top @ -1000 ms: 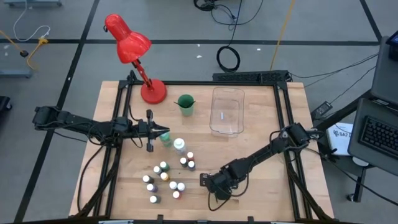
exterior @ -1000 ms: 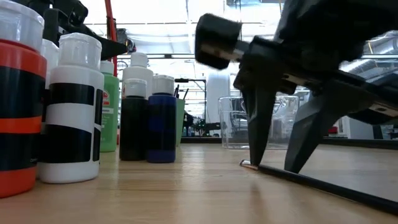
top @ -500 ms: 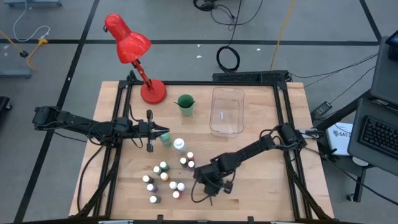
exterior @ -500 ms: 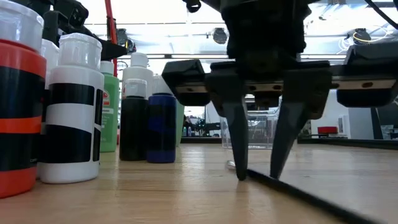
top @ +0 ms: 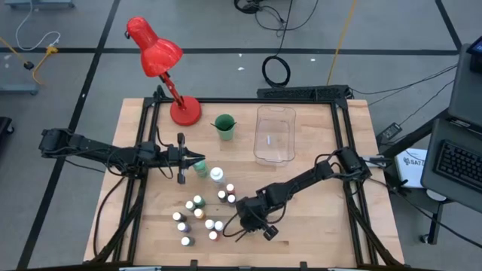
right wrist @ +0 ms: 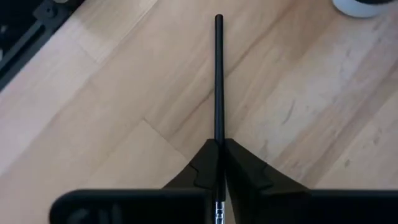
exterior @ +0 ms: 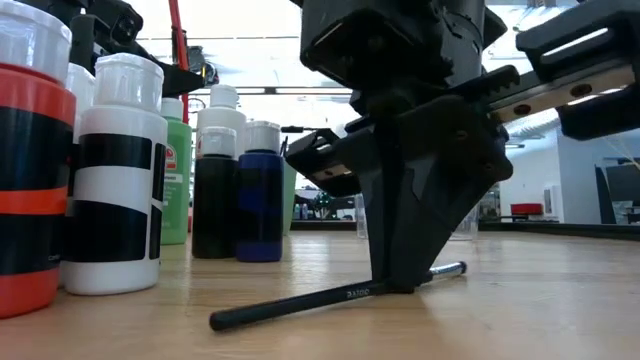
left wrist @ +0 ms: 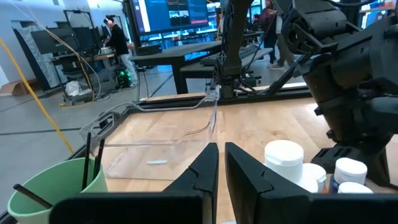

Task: Pick & Place Paint Supplies
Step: Put the silver paintbrush into the green cup

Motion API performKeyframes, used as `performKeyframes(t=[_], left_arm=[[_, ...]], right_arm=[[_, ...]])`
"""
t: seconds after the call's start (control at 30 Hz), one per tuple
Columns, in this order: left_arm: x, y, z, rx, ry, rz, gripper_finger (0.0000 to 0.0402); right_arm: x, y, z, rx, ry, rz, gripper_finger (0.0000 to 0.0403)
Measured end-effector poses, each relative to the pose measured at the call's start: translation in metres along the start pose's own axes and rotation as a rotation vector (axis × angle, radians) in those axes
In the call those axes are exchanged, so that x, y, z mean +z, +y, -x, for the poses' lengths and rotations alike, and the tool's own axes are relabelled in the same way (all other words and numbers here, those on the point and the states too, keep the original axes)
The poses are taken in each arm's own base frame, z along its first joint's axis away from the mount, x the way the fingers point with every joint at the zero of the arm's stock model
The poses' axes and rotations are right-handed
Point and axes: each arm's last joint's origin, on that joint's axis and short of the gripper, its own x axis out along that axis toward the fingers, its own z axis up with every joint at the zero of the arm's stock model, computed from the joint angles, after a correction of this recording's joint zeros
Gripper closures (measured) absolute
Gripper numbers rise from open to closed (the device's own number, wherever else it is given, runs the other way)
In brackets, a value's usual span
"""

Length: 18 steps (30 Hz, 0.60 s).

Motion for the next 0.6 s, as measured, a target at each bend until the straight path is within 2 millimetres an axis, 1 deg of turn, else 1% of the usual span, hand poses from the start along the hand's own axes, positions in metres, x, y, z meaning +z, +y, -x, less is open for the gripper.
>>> performKeyframes(t=[0.13,0.27,0.37,0.47,0.6], left_arm=[[0.000,0.000,0.000,0.000,0.000,-0.012,0.0369],[0.000,0.000,0.000,0.000,-0.001,-0.019,0.0369],[0.000,0.000,0.000,-0.001,0.000,-0.014,0.0369],[0.000,0.000,0.000,-0.002,0.000,0.000,0.0369],[0.000,0.000,0.000,-0.002,-0.001,0.002,0.0369]], right_arm=[[0.002,0.006,-0.003,-0.051,0.006,0.004,0.0397],[0.005,0.013,0.005,-0.120,0.012,0.040,0.0400],[0.007,0.016,0.016,-0.156,0.003,0.047,0.0401],[0.009,0.022,0.033,-0.193,-0.011,0.048,0.0402],[0.015,0.035,0.052,-0.279,-0.035,0.065,0.0402]])
